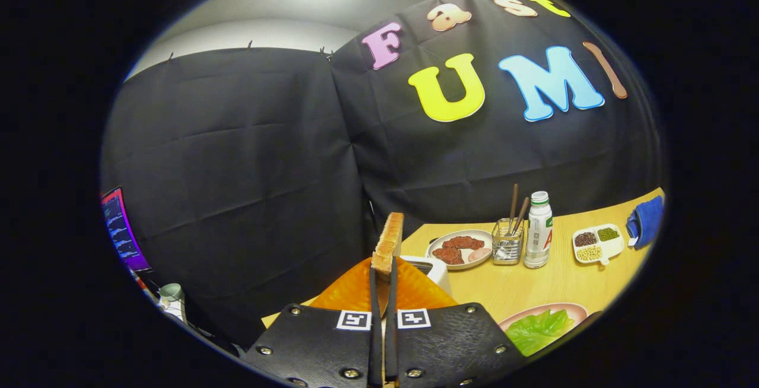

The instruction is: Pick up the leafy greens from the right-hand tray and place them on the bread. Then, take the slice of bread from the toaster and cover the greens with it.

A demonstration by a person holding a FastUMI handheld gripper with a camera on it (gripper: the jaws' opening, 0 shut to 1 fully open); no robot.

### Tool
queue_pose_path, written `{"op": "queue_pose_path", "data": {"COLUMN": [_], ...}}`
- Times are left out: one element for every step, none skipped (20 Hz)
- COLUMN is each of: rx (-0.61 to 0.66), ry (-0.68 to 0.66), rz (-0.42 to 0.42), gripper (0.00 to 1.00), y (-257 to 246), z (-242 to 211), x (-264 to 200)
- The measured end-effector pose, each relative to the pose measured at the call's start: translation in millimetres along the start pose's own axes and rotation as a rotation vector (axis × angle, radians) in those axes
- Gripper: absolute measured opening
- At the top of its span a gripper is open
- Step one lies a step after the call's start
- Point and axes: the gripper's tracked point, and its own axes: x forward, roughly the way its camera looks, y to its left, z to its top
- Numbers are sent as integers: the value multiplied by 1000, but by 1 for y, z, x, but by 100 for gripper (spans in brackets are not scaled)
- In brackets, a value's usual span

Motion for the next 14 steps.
{"op": "queue_pose_path", "data": {"rx": [-2,-11,-17,-18,-19,-12,-4,3,14,24,34,45,54,62], "ry": [-10,-19,-21,-20,-17,-13,-4,5,16,30,44,56,65,72], "rz": [-12,-26,-38,-49,-63,-74,-86,-99,-118,-133,-148,-161,-174,-187], "gripper": [2,2,2,2,2,2,2,2,2,2,2,2,2,2], "y": [-6,-13,-19,-24,-31,-38,-45,-52,-62,-69,-78,-84,-90,-96], "z": [4,8,6,4,1,-3,-8,-14,-21,-27,-36,-43,-50,-55], "x": [-6,-12,-18,-24,-29,-34,-38,-42,-45,-48,-50,-52,-54,-57]}}
